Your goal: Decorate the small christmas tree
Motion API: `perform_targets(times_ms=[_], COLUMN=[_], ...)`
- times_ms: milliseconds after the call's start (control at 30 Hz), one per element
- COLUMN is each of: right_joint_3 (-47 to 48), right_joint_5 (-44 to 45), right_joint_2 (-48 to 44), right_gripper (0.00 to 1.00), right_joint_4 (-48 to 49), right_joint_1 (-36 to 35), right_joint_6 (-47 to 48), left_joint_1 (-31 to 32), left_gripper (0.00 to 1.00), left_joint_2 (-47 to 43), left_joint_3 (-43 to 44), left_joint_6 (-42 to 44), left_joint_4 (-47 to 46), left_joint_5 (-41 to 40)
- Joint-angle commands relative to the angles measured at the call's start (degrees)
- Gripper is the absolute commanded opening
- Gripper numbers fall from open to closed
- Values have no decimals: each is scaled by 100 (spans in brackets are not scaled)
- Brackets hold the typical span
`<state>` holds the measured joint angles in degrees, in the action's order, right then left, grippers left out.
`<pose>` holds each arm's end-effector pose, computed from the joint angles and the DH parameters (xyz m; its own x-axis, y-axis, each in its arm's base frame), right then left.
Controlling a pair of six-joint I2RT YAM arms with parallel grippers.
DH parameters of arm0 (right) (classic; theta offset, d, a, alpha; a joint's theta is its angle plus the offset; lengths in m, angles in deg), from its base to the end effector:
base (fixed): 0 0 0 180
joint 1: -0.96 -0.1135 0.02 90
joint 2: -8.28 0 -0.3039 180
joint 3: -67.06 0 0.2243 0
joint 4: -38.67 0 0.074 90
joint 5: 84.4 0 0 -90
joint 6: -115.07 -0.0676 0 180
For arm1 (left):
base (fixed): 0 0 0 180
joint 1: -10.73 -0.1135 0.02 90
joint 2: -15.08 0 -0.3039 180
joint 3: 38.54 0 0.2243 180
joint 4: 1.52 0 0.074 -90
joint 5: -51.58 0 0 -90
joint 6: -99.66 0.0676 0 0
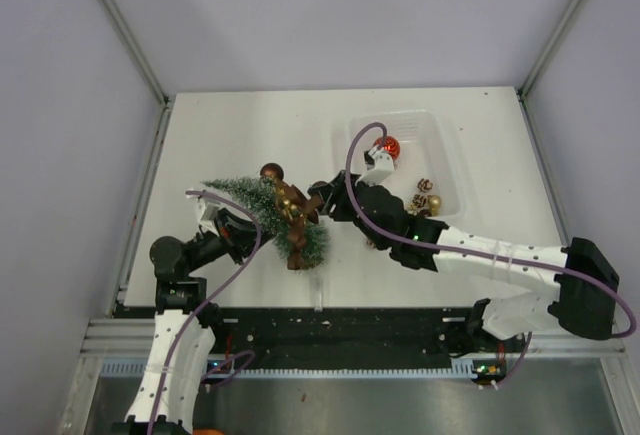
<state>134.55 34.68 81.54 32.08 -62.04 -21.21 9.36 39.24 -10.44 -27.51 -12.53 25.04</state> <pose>0.1589 0.2396 0.3535 -0.4742 0.4607 -0.7503 -0.3190 0.7044 0.6341 0.0686 -0.0589 0.2802 -0.3101 -0.2775 -0.9093 0.8359 0.3761 -0.3998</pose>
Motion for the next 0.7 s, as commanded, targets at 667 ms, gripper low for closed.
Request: perform_targets(times_ms=[667], right_joint_3=[-310], right_joint_5=[449], right_joint_2=[-312], right_gripper=[0], right_joint_4=[-681], right_joint_1=[-449], right_joint_6=[-566], left_joint_1=[49], left_gripper=[0], left_joint_2=[-61], left_joint_3=[-19], left_joint_6=[-45], left_joint_4=[-371], left_joint_5=[-71])
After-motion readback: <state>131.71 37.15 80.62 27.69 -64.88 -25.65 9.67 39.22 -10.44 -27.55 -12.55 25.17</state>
